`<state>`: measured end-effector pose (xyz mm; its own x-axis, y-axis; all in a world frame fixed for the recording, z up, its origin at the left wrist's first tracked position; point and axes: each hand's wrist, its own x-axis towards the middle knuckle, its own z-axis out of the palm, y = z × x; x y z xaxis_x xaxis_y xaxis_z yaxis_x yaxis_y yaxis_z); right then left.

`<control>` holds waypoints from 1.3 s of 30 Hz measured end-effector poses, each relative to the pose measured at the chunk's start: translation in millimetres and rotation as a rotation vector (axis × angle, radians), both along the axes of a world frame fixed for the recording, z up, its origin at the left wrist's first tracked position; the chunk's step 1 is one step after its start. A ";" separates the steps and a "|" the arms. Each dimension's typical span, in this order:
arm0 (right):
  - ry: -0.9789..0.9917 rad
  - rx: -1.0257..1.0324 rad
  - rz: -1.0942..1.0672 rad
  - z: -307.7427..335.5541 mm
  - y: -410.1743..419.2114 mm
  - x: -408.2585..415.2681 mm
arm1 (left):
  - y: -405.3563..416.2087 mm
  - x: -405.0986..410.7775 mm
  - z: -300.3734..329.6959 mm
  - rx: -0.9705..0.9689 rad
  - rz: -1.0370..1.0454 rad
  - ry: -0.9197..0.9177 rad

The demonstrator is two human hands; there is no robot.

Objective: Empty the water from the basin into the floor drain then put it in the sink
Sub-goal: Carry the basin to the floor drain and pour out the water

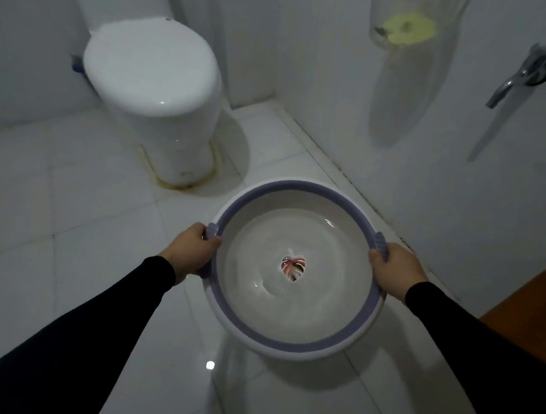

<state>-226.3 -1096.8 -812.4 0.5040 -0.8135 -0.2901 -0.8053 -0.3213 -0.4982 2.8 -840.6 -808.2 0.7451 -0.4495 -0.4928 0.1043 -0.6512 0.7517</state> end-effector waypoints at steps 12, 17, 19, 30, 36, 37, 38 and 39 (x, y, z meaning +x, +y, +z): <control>0.002 -0.090 -0.037 -96.9 -21.0 -5.5 | -31.7 0.6 -111.2 -0.048 -0.039 -0.043; 0.008 -0.102 -0.049 -119.5 -27.0 -3.8 | -41.1 6.6 -125.2 -0.039 -0.058 -0.081; 0.007 -0.107 -0.052 -125.6 -33.2 -3.0 | -47.6 7.4 -132.4 -0.027 -0.063 -0.089; 0.015 -0.130 -0.034 -153.1 -60.8 16.7 | -72.5 22.9 -168.8 -0.017 -0.036 -0.157; -0.013 -0.115 -0.068 -163.3 -66.0 19.5 | -85.9 28.0 -180.5 -0.033 -0.029 -0.211; -0.020 -0.110 -0.079 -166.1 -65.8 20.0 | -87.7 28.9 -183.3 -0.033 -0.031 -0.220; -0.028 -0.105 -0.089 -168.4 -65.2 20.3 | -88.8 29.6 -185.3 -0.032 -0.035 -0.230; -0.032 -0.100 -0.098 -170.8 -65.1 20.3 | -90.2 29.8 -187.9 -0.032 -0.037 -0.234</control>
<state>-206.0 -1161.9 -983.3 0.4283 -0.8834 -0.1902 -0.8194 -0.2909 -0.4940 32.6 -930.7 -996.1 0.8203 -0.4910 -0.2934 -0.0985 -0.6266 0.7731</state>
